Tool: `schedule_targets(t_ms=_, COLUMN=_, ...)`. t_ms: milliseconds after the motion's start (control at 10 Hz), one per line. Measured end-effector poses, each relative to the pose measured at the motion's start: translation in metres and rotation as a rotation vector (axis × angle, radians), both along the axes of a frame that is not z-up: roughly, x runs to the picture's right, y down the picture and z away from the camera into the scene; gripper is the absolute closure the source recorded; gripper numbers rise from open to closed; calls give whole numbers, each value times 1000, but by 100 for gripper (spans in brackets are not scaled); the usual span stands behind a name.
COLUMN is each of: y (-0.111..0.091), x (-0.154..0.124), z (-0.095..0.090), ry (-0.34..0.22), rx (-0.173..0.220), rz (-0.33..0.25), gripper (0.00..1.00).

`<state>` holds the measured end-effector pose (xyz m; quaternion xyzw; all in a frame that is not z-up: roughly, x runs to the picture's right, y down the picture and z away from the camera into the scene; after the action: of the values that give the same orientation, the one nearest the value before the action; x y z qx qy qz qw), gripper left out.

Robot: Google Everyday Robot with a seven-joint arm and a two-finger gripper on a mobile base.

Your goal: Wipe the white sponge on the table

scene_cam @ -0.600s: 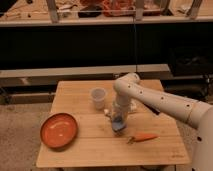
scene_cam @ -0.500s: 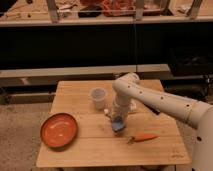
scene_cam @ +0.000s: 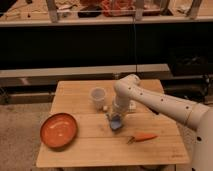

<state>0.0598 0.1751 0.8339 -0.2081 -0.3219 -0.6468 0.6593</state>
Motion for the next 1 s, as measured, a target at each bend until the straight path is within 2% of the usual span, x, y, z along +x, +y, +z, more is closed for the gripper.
schedule_targets(t_ms=200, y=4, x=-19, z=5, ry=-19, rx=9, rz=-42, gripper=100)
schedule_targets(t_ms=500, y=21, x=-44, z=12, ry=-55, rx=-5, rz=-100, gripper=100)
schedule_targets(t_ms=700, y=36, x=-54, z=4, ry=-99, rx=-11, rz=-136, gripper=100)
schedule_targets(t_ms=1000, y=56, x=-66, z=-19, ry=-173, rx=3, rz=-186, gripper=100)
